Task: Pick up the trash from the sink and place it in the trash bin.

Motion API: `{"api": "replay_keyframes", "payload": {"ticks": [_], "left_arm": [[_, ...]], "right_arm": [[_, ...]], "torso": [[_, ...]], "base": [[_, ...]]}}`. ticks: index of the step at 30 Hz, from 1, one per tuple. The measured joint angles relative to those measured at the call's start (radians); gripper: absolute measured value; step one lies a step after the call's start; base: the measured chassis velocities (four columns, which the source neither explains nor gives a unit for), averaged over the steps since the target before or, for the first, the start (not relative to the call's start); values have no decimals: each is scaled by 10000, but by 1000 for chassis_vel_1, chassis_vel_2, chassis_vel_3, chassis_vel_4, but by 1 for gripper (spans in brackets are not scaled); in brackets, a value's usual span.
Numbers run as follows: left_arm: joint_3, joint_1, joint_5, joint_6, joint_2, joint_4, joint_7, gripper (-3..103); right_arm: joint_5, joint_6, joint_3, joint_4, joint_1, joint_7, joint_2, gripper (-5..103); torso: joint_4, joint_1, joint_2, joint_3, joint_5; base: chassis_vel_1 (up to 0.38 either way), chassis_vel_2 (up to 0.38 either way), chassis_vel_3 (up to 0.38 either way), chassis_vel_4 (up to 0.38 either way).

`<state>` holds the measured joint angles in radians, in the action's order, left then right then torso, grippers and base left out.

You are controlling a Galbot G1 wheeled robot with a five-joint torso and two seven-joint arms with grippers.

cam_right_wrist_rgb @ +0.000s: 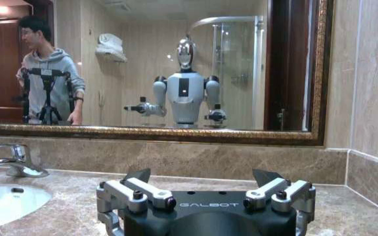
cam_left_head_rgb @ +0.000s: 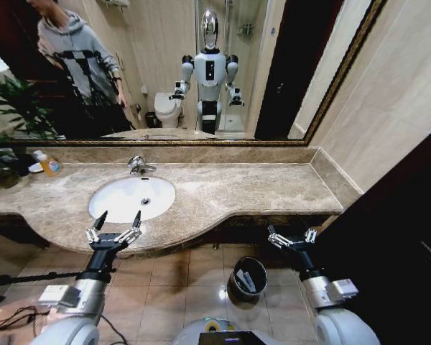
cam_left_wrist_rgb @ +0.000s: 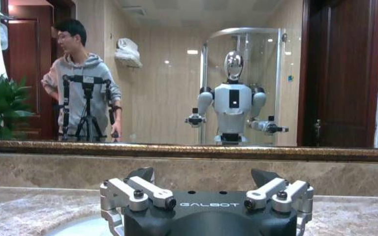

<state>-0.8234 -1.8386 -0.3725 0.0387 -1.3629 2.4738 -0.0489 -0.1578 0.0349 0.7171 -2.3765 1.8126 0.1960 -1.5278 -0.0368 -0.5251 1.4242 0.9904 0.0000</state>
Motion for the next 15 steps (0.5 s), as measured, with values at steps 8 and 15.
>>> {"api": "replay_keyframes", "payload": {"ticks": [8, 15], "left_arm": [[0, 0, 0, 0, 0, 0, 0, 100], [0, 0, 0, 0, 0, 0, 0, 100]], "right_arm": [[4, 1, 1, 0, 0, -6, 0, 100], [5, 4, 1, 1, 0, -9, 0, 100]], "torso": [[0, 0, 0, 0, 0], [0, 0, 0, 0, 0]], "base": [[0, 0, 0, 0], [0, 0, 0, 0]]}}
